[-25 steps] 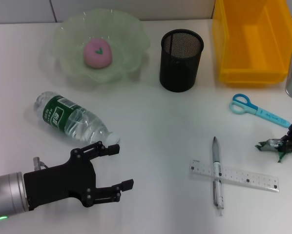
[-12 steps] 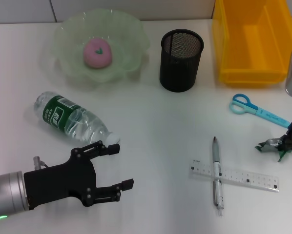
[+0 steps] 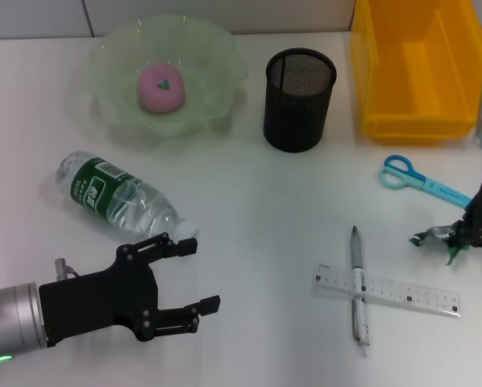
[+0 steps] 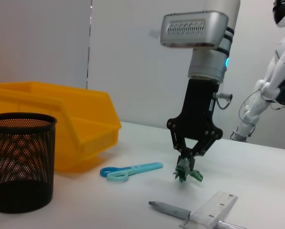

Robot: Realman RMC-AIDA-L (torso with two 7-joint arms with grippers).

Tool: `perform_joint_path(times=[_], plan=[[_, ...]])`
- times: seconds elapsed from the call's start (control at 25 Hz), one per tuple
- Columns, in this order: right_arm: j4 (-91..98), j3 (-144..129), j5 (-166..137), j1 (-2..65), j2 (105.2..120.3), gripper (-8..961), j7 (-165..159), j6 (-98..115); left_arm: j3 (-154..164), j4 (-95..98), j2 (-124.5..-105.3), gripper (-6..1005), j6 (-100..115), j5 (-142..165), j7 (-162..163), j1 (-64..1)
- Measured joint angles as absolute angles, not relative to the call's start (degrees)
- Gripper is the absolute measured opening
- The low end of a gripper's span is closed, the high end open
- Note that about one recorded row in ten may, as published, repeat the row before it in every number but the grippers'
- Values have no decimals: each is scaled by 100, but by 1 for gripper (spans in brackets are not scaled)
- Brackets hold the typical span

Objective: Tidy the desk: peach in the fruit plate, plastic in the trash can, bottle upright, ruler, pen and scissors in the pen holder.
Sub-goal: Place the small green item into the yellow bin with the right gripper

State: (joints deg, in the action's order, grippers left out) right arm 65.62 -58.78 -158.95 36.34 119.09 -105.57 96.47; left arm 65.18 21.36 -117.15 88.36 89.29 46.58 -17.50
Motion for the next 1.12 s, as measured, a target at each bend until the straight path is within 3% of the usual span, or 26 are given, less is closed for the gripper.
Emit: perform_joint_path(times=[0.64, 0.8, 1.12], plan=[[6197, -4172, -14024, 3279, 11678, 44, -9145, 10346, 6505, 2136, -11725, 849, 8849, 8930, 4658, -1754], [5187, -3668, -13297, 3053, 11548, 42, -8190, 10298, 6495, 2136, -11725, 849, 8885, 8918, 4658, -1757], [3670, -2447, -13072, 2872, 11464, 39, -6591, 10090, 6495, 2136, -11729, 849, 8932, 8890, 4716, -1779]])
